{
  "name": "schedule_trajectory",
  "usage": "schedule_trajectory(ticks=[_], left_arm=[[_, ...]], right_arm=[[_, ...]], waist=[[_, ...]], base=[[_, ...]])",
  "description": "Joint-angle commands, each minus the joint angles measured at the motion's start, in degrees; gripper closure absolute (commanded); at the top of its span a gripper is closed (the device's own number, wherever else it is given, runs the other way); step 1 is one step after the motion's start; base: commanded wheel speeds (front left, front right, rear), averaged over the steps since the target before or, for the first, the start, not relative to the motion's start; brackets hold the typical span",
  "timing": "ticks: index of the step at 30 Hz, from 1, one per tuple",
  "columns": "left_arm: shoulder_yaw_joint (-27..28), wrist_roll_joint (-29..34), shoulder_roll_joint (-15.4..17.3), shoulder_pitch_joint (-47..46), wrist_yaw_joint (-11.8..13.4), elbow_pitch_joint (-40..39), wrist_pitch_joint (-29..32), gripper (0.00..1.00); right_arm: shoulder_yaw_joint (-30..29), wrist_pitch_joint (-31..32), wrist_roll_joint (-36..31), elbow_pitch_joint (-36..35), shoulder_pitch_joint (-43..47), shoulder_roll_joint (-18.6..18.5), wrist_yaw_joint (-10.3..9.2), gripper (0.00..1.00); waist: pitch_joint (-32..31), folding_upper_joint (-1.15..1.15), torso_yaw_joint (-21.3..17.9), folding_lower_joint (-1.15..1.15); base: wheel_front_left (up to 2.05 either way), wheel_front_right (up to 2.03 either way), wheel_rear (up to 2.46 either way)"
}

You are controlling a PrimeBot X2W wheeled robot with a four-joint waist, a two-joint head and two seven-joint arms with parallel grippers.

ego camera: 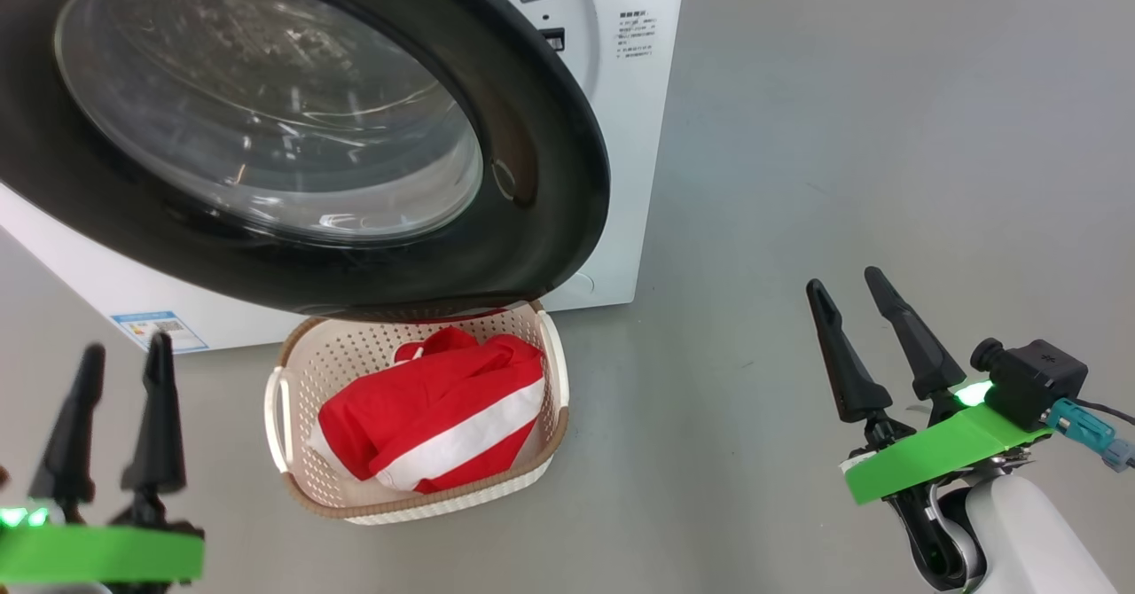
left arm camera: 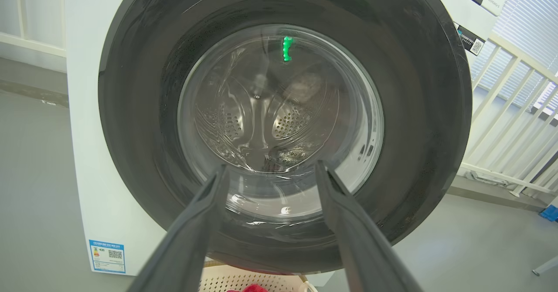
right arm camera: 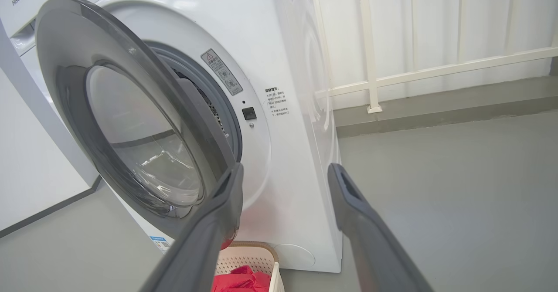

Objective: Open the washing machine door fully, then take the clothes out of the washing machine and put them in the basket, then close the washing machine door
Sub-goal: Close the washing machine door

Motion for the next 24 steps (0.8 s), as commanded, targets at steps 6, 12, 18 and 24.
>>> schedule_trajectory(ticks=[6,12,18,24], left_arm=[[0.50,7.02,0.27,2.10,1.34,2.19,-6.43,0.00],[0.36,11.45,-0.89,2.96,2.86,3.11,-8.39,0.00],[1.04,14.79,-2.68,3.30,3.66,3.16,-8.87,0.00],[2.71,17.74,-4.89,3.59,2.90,2.24,-8.91,0.00]], right_arm=[[0.92,-0.27,0.18,-1.77,0.34,-0.65,0.09,0.00],[0.78,-0.27,0.17,-1.87,0.53,-0.70,0.09,0.00],[0.62,-0.27,0.20,-1.98,0.50,-0.75,0.09,0.00],[0.56,-0.27,0.14,-2.03,0.45,-0.78,0.09,0.00]], waist=[[0.06,0.00,0.10,0.00],[0.14,0.00,0.30,0.00],[0.28,0.00,0.39,0.00],[0.21,0.00,0.29,0.00]], base=[[0.00,0.00,0.00],[0.00,0.00,0.00],[0.00,0.00,0.00],[0.00,0.00,0.00]])
